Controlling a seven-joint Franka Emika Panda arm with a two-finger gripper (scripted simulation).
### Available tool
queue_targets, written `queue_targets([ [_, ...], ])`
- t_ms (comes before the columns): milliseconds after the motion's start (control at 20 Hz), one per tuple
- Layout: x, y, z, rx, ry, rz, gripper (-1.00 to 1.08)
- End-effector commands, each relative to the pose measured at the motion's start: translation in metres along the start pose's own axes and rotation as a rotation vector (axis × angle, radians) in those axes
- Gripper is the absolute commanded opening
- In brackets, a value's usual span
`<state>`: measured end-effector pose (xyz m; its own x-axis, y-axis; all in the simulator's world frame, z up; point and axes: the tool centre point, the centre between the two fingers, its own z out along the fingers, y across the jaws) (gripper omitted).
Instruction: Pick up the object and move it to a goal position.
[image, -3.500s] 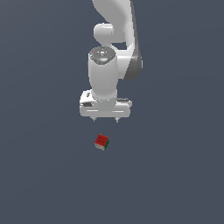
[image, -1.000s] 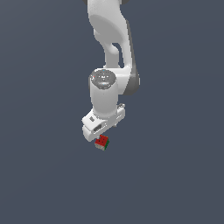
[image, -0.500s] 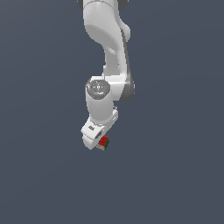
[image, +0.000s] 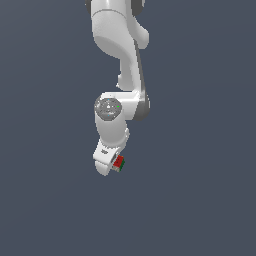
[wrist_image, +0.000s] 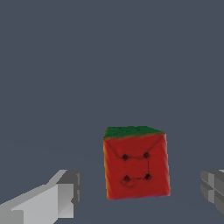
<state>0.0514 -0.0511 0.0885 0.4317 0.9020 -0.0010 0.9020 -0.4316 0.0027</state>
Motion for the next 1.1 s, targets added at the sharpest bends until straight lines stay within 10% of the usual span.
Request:
queue_targets([
  [0,-0.001,0.001,0.003,0.001,0.001,-0.027,1.0],
  [1050,-0.002,0.001,0.055,0.003,0.001,-0.05,1.0],
])
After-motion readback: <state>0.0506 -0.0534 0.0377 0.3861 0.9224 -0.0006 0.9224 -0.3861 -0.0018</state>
